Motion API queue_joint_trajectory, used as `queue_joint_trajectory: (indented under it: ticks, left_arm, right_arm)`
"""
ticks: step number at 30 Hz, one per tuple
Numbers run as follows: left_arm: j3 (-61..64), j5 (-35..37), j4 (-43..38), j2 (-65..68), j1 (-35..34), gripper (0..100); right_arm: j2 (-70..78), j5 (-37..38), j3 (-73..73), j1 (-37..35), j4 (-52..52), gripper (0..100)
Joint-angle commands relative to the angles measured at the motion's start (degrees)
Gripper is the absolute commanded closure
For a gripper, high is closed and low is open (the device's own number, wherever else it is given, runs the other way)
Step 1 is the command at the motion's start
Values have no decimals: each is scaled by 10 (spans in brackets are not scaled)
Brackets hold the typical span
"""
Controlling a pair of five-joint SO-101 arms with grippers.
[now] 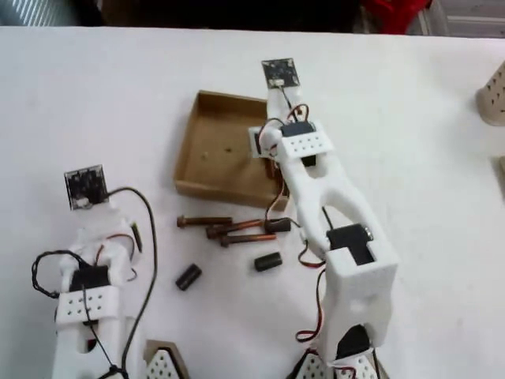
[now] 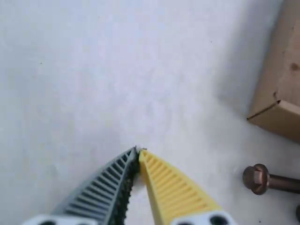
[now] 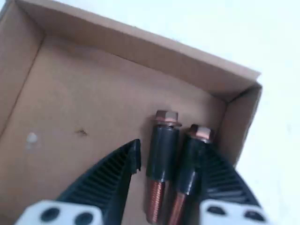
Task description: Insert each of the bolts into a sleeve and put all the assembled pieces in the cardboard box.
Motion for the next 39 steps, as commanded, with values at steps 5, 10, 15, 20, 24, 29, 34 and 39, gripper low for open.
queue_joint_trajectory:
  ticks: [5,10,15,20,24,29,34,39]
  left_arm:
    - [-4,-6,-17,-6,-4,977]
    - [-4,-6,-18,-6,-4,977]
    - [-4,-6,-18,-6,-4,977]
    - [-4,-6,-18,-6,-4,977]
    - [-4,-6,-18,-6,-4,977]
    - [-4,-6,-17,-6,-4,977]
    - [-4,-6,-17,-6,-4,977]
    - [-4,-6,-17,-6,-4,977]
  right_arm:
    - [-29,4,-29,4,52,800]
    - [-89,4,-26,2,133,800]
    - [-141,3,-25,0,242,801]
    - [-160,9,-25,0,348,801]
    - [-163,95,-25,0,438,801]
    - [-164,259,-18,-22,568,802]
    - [-211,326,87,-24,535,855]
    - [-329,349,227,-24,459,856]
